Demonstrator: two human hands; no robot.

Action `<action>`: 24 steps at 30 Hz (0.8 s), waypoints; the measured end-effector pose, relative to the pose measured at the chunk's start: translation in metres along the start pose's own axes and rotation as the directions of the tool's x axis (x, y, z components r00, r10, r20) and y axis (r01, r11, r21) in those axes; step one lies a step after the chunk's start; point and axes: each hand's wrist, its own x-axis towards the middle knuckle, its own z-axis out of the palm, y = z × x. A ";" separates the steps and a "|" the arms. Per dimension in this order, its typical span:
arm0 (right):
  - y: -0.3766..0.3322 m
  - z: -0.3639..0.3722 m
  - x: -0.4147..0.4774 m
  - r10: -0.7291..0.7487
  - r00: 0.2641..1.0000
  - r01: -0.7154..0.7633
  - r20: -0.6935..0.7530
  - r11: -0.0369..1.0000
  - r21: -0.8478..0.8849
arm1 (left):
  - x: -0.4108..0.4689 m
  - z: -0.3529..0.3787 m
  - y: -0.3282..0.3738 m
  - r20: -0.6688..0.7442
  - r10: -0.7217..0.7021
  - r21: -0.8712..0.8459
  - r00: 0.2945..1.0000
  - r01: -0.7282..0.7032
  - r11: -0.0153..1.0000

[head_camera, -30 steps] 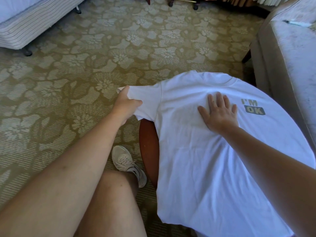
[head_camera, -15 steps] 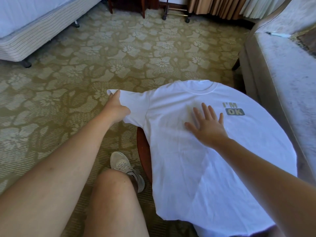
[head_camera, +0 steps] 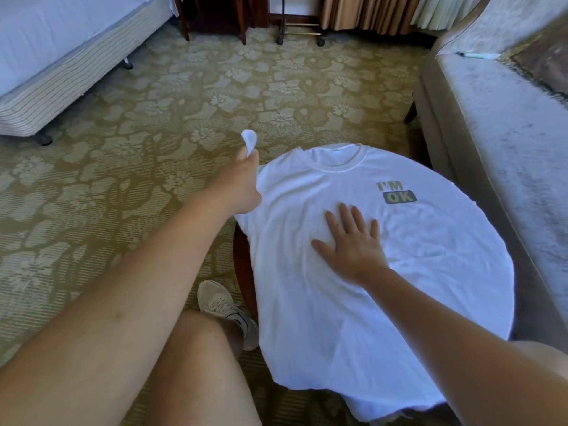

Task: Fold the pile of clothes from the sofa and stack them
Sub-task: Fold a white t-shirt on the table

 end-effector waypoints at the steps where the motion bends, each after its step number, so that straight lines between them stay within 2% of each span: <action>1: 0.000 0.001 0.000 0.001 1.000 -0.001 -0.003 1.000 0.000 | 0.003 0.002 0.010 0.053 0.063 0.019 0.997 -0.064 0.998; 3: 0.000 0.003 0.001 -0.001 1.000 0.002 -0.011 1.000 0.012 | 0.006 0.008 0.026 0.062 0.140 -0.050 0.988 -0.137 0.989; 4: 0.001 0.002 0.001 -0.004 1.000 0.004 -0.017 1.000 0.024 | 0.005 0.013 0.032 -0.019 0.129 -0.117 0.992 -0.130 0.985; 6: 0.002 0.002 0.001 -0.005 1.000 0.006 -0.016 0.999 0.040 | 0.000 0.035 0.037 -0.235 0.013 -0.214 0.972 -0.065 0.975; 7: 0.002 0.002 0.001 -0.004 1.000 0.005 -0.013 0.999 0.042 | -0.006 0.050 0.039 -0.265 -0.054 -0.217 0.963 -0.005 0.976; 10: 0.001 0.001 0.000 -0.008 1.000 0.009 -0.014 0.999 0.044 | -0.024 0.093 0.034 -0.130 -0.227 -0.233 0.965 0.192 0.953; 12: 0.002 0.001 0.000 -0.010 1.000 0.011 -0.015 0.999 0.040 | -0.028 0.104 0.029 -0.114 -0.312 -0.299 0.943 0.267 0.916; 16: 0.003 0.001 0.000 -0.010 1.000 0.010 -0.006 0.999 0.053 | -0.032 0.105 0.018 -0.205 -0.304 -0.362 0.930 0.217 0.906; 21: 0.002 0.001 0.000 -0.005 1.000 0.005 -0.003 0.999 0.039 | -0.032 0.107 0.001 -0.183 -0.221 -0.453 0.958 0.118 0.884; 24: 0.002 0.000 0.000 -0.001 1.000 0.001 0.004 0.999 0.041 | -0.035 0.108 -0.010 -0.266 -0.145 -0.412 0.953 0.024 0.911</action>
